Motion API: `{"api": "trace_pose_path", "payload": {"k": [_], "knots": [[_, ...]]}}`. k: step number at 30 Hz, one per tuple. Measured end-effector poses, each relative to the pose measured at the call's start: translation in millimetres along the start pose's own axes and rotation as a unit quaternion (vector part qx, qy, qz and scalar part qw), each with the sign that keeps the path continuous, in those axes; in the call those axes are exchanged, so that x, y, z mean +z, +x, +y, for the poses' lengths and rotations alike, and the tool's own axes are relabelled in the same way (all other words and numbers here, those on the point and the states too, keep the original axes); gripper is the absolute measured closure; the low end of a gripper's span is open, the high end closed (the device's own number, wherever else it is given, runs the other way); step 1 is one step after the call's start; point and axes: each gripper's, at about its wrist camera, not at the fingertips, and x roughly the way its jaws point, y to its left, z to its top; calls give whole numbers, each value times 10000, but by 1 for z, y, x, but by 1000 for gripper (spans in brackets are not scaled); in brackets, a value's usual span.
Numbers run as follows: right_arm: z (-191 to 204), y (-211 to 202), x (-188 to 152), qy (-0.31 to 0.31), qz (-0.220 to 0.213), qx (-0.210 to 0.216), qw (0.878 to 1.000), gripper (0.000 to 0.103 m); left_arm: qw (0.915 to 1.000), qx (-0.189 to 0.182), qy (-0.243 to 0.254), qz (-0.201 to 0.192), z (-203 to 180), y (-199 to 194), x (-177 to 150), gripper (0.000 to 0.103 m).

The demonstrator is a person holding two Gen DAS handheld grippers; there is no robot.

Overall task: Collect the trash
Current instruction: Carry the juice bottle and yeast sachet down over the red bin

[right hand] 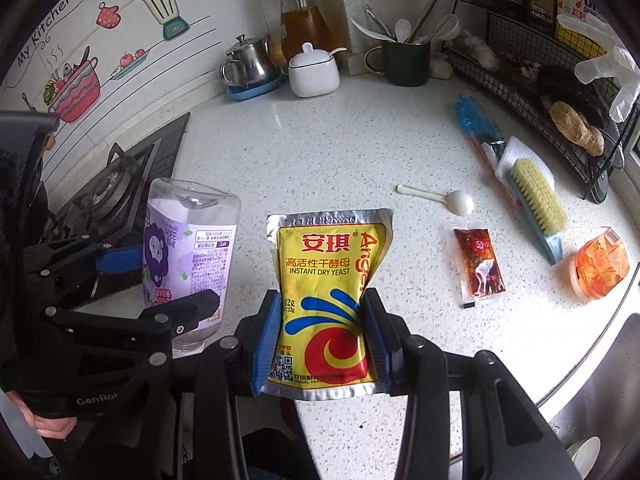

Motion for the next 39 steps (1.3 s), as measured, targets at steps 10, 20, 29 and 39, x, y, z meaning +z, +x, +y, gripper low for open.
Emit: {"api": "trace_pose_path", "payload": {"k": [10, 20, 29, 39], "knots": [[36, -9, -41, -196, 131, 42, 9997, 64, 9996, -66, -239, 96, 15, -13, -60, 37], [67, -21, -110, -301, 327, -13, 9990, 64, 9992, -215, -225, 240, 13, -21, -140, 37], [79, -4, -158, -245, 672, -119, 9974, 64, 9971, -343, -285, 608, 8, 8, -194, 37], [72, 62, -219, -120, 978, -136, 9950, 64, 9948, -501, -263, 843, 0, 89, -235, 37]]}}
